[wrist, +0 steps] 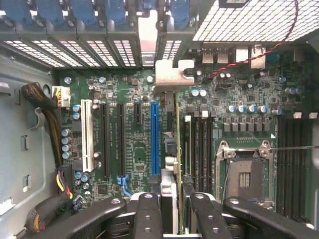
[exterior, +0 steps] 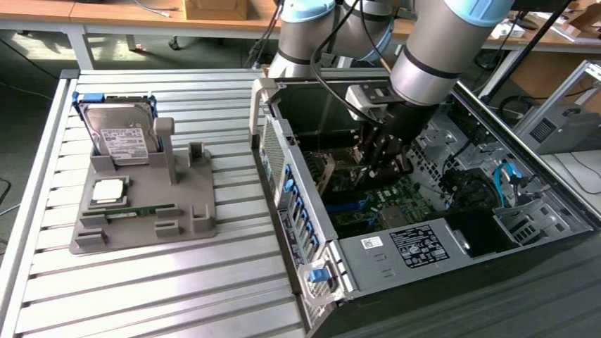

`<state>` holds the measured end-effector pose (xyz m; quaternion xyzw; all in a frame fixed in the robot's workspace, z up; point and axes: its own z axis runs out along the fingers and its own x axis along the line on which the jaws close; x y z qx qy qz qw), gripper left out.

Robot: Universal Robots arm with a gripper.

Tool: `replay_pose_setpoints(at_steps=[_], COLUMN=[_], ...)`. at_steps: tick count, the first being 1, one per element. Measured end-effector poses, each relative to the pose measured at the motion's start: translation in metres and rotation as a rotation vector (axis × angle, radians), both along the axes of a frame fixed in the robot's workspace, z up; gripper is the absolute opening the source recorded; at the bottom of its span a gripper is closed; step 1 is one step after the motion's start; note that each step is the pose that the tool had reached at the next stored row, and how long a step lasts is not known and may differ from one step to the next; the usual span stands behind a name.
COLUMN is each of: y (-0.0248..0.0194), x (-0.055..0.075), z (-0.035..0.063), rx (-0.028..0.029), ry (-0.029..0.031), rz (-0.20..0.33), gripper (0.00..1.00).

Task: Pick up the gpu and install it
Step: 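Insert the gpu into the slot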

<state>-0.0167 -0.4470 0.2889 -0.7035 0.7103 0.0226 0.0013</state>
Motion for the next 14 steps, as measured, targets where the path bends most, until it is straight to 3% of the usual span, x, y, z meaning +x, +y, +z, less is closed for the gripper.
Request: replay_pose_setpoints(at_steps=[14], y=[-0.0034], x=[-0.0046], z=[-0.0033], rx=[-0.0039], ry=[-0.0001], rz=[0.000], gripper=[0.27])
